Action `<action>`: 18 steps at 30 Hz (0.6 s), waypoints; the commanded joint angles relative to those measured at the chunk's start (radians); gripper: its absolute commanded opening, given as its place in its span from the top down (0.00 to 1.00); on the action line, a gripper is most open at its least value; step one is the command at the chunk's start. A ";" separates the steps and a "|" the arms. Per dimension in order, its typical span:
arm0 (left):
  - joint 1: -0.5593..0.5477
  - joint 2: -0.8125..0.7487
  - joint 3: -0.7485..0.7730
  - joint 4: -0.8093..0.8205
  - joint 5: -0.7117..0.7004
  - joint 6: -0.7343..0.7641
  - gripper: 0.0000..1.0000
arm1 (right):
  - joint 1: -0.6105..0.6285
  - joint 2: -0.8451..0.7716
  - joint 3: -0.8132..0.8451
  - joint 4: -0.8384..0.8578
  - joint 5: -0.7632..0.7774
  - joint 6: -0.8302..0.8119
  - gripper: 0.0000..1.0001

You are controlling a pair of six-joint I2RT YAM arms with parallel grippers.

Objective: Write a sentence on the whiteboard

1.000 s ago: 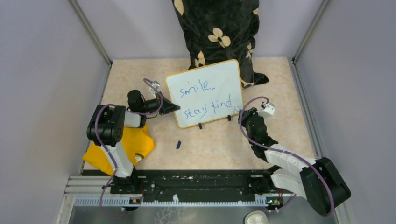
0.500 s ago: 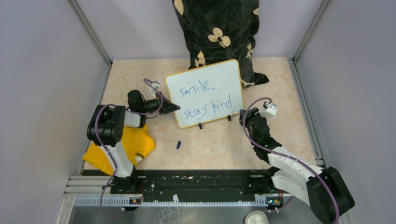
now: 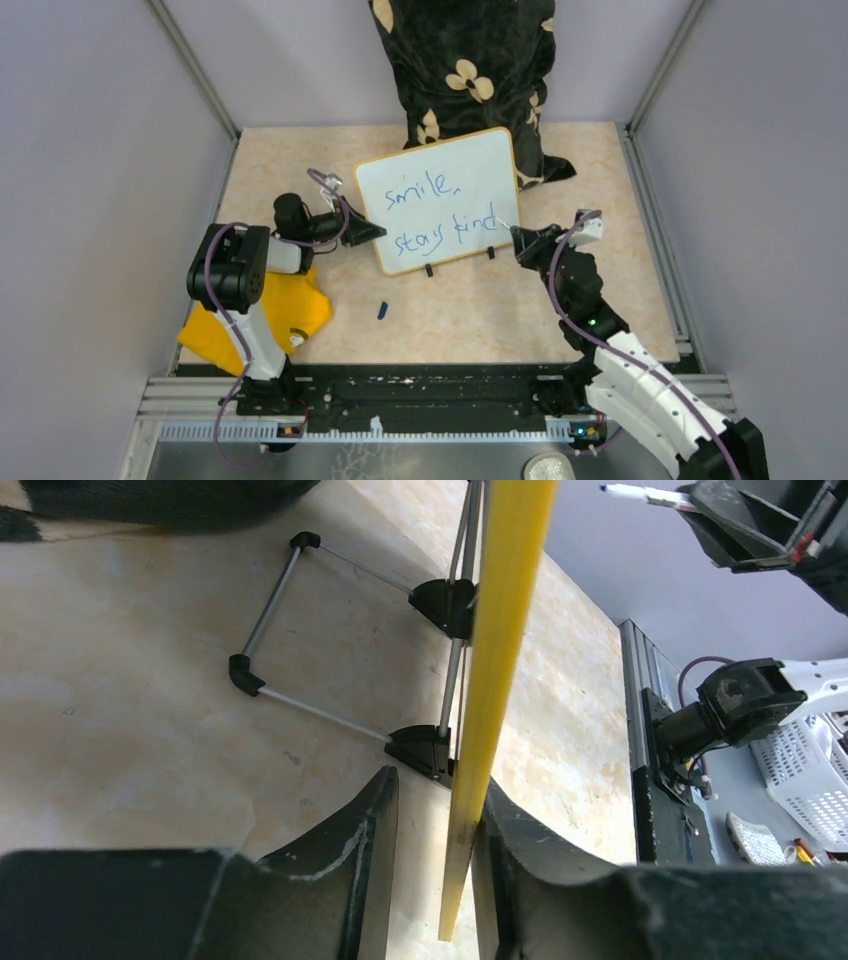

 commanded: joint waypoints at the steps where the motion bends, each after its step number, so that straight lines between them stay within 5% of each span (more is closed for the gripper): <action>1: -0.012 0.024 -0.023 -0.042 -0.056 0.031 0.59 | -0.006 -0.105 0.045 -0.105 -0.058 -0.045 1.00; 5: -0.011 -0.002 -0.021 -0.064 -0.058 0.031 0.51 | -0.007 -0.178 0.049 -0.201 -0.042 -0.053 1.00; 12: 0.011 -0.121 -0.055 -0.197 -0.117 0.091 0.19 | -0.007 -0.234 0.067 -0.317 -0.002 -0.031 1.00; 14: 0.015 -0.176 -0.070 -0.265 -0.153 0.123 0.02 | -0.007 -0.256 0.066 -0.330 -0.006 -0.020 1.00; 18: 0.025 -0.333 -0.087 -0.441 -0.292 0.135 0.01 | -0.007 -0.277 0.061 -0.332 -0.036 -0.007 1.00</action>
